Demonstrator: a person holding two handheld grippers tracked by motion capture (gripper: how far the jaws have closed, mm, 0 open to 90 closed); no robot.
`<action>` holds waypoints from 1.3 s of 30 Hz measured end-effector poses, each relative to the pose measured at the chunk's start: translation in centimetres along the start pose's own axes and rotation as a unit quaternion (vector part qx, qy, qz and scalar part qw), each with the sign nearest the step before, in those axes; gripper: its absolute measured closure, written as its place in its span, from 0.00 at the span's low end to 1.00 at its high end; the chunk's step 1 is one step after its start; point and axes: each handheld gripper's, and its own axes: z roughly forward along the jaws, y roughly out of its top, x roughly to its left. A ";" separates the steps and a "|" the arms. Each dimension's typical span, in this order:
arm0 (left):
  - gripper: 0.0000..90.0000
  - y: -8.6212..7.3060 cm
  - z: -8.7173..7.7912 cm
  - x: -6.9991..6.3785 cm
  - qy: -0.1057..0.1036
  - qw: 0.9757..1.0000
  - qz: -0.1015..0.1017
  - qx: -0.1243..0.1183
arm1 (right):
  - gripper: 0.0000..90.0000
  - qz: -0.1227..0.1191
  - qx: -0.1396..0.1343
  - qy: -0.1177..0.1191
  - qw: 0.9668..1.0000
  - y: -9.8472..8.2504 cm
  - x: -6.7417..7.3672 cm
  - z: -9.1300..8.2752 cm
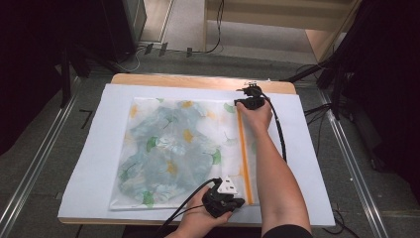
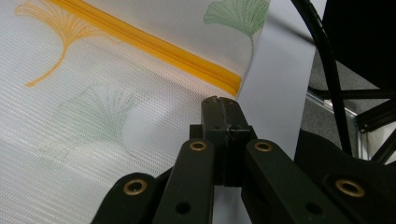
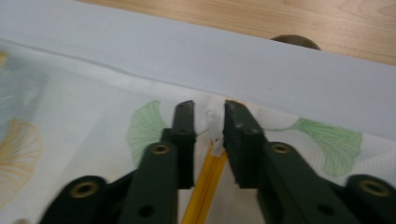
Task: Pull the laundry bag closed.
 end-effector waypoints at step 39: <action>0.43 0.1 -3.2 1.9 0.004 0.998 -0.042 -0.047 | 0.39 -0.032 -0.043 0.067 0.996 -10.5 3.0 -9.1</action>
